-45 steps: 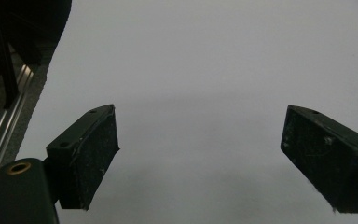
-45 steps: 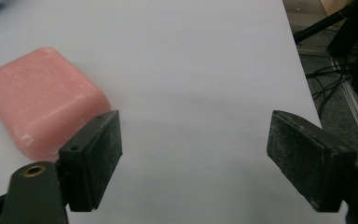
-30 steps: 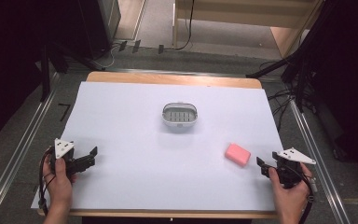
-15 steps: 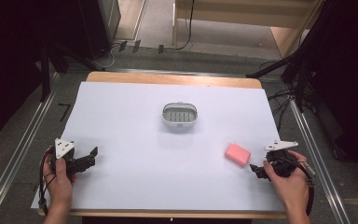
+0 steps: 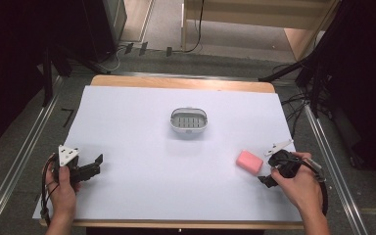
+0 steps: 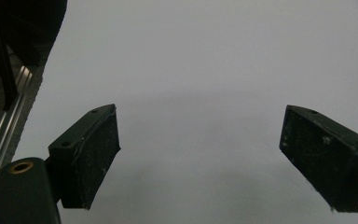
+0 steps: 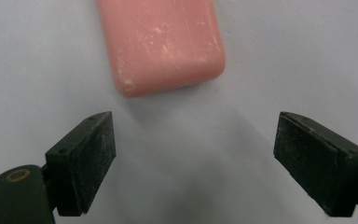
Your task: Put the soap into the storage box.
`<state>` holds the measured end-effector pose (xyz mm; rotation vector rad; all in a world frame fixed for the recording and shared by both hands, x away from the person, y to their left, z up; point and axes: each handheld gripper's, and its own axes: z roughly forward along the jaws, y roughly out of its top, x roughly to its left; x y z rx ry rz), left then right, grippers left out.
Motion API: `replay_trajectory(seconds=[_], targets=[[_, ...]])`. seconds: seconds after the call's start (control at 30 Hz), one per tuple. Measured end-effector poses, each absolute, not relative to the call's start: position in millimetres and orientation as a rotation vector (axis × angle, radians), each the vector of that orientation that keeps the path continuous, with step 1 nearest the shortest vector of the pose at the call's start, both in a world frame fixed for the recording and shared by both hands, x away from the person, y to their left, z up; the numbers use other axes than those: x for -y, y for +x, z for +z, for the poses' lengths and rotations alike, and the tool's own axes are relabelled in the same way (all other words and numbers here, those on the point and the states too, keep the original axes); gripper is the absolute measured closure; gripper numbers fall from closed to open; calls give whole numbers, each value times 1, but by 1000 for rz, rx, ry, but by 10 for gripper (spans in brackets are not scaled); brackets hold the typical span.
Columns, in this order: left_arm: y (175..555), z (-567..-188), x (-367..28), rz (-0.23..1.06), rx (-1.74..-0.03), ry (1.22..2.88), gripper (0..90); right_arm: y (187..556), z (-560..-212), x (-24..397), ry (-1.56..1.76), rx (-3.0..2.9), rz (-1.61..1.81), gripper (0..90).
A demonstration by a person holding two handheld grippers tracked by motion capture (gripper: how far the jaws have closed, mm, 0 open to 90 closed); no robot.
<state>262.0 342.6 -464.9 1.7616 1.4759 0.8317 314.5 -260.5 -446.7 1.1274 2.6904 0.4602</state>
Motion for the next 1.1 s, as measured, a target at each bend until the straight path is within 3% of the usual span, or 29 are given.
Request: replay_trajectory(seconds=[0.5,1.1], targets=[[262,-465,-343,827,-1474,1765,127,335,-436,235,1045,-2784,410,143],[263,-465,-343,821,-1474,1765,127,352,-439,209,948,-2851,363,231]])
